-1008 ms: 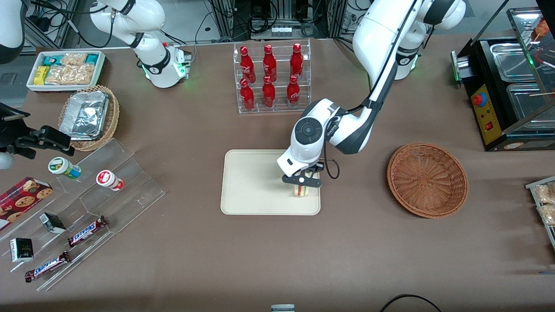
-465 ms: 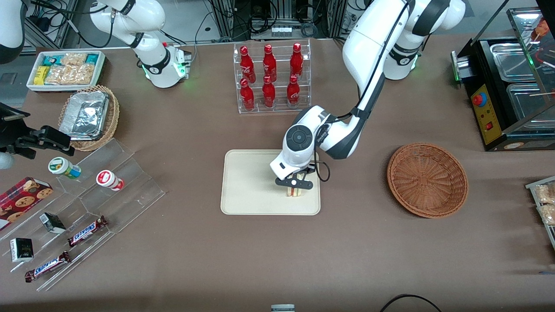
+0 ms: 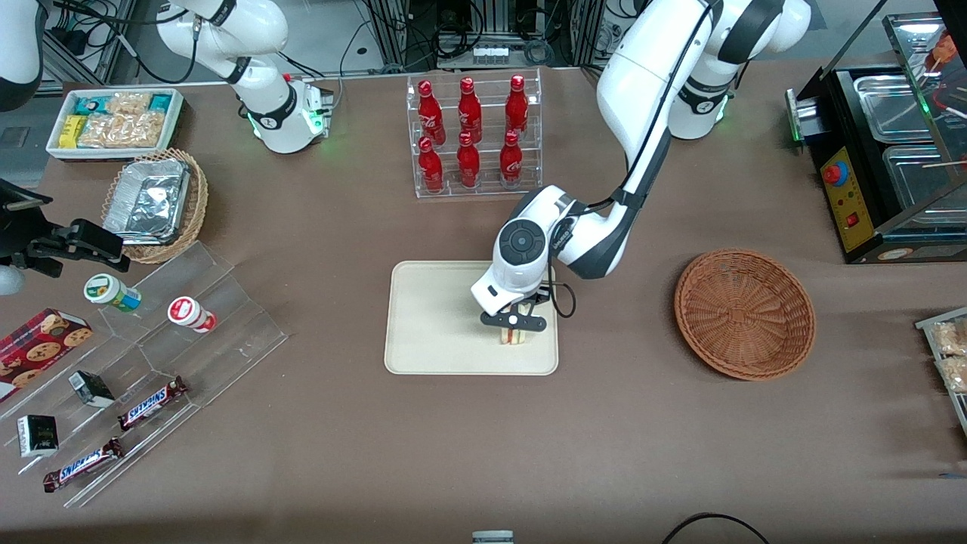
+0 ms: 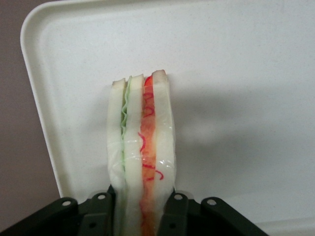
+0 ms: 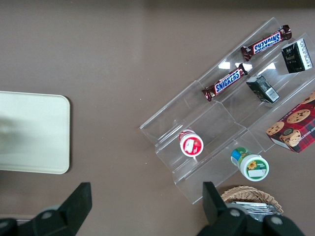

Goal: Place sandwich from basket to tray
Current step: 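Lower the sandwich onto the tray and open the left gripper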

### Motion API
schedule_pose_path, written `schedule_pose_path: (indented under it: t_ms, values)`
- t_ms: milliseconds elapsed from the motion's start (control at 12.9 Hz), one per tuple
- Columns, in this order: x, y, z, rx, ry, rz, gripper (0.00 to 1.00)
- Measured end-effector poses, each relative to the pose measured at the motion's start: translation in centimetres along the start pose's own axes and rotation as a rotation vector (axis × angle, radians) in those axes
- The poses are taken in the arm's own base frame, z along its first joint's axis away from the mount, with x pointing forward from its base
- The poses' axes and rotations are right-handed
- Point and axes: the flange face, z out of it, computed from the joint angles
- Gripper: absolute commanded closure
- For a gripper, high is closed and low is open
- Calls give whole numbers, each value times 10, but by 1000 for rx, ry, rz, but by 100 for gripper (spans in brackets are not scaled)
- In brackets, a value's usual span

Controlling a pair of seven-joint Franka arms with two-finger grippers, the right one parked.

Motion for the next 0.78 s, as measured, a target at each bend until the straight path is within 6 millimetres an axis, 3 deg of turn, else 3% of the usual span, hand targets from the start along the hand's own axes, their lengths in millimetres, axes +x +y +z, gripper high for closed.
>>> schedule_pose_path:
  t_ms: [233,388,620,775]
  values:
    - [1,-2,0,2,1,-4,28]
    - [3,-2,-2,0,6,-8,0]
    - [14,-6,-24,-17,40,-66,0]
    - [23,-25,-63,-16,40,-126,0]
